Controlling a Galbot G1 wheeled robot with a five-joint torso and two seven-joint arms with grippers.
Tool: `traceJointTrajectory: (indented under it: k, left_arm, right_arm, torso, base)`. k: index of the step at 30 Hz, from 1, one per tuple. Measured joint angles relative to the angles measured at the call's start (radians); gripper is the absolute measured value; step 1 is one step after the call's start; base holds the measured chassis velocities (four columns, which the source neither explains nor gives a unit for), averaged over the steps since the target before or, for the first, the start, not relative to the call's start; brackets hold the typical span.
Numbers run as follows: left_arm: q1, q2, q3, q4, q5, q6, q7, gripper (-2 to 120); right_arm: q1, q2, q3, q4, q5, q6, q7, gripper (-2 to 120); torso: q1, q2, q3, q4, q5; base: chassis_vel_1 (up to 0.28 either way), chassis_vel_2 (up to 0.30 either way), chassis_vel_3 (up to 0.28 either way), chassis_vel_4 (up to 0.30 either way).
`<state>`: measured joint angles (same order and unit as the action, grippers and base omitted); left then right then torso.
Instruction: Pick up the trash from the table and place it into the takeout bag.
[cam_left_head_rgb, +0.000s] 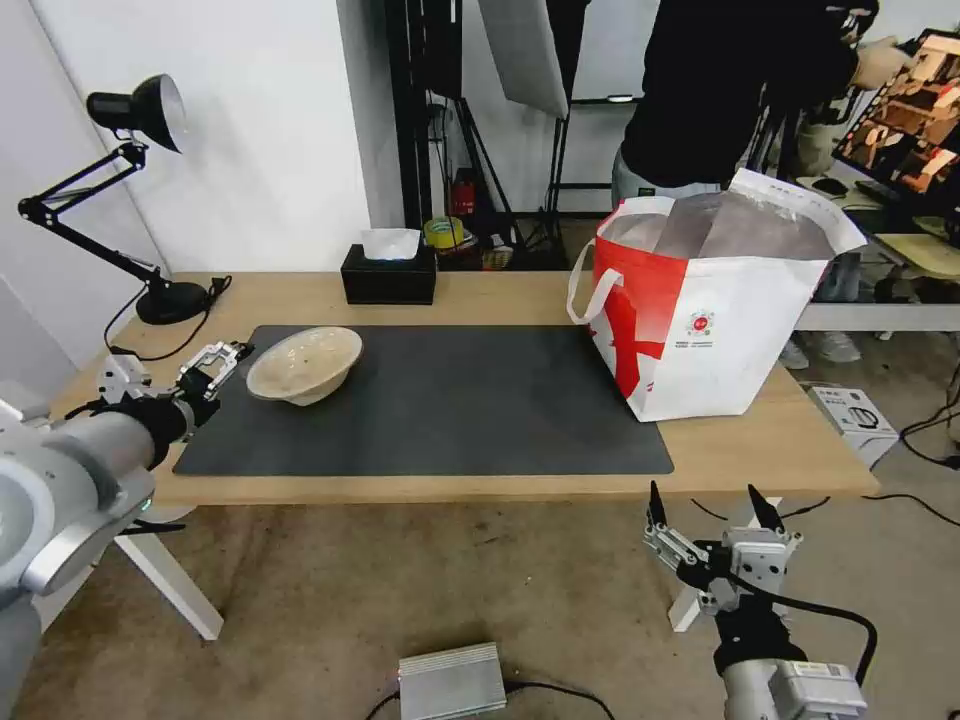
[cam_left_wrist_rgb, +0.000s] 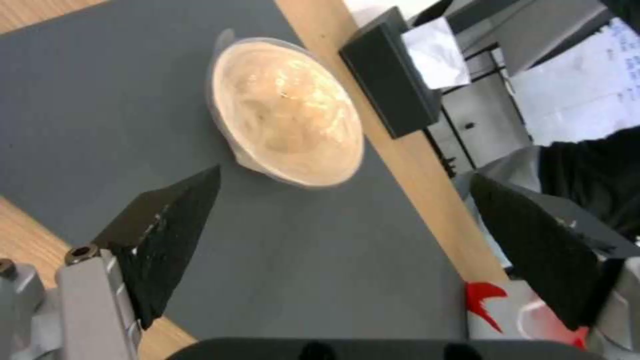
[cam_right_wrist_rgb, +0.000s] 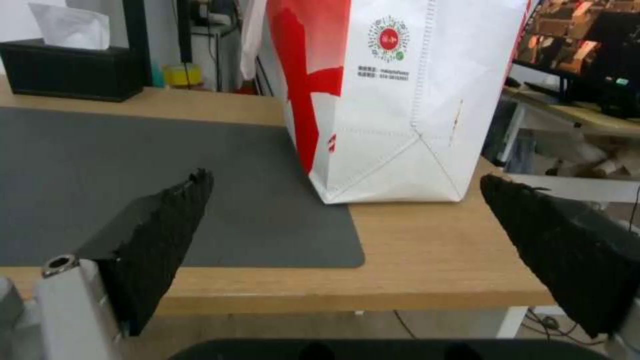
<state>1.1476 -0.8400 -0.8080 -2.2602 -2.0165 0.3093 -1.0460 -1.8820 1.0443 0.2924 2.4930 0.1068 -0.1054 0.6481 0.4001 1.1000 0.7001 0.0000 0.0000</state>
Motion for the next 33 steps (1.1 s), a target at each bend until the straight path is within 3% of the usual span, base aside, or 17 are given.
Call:
traceJointTrajectory:
  k: [11,33]
  left_arm:
    - [-0.119,0.006,0.126,0.126,0.02,0.013,-0.065,100]
    - [-0.31,-0.031,0.266,0.33,0.044,0.016,-0.066,100]
  right_arm:
    - [0.0,0.0,0.0,0.0,0.0,0.0,0.0,100]
    - [0.0,0.0,0.0,0.0,0.0,0.0,0.0,100]
  torso:
    - [0.0,0.0,0.0,0.0,0.0001]
    - [0.0,0.0,0.0,0.0,0.0]
  base:
    - [0.0,0.0,0.0,0.0]
    - [0.0,0.0,0.0,0.0]
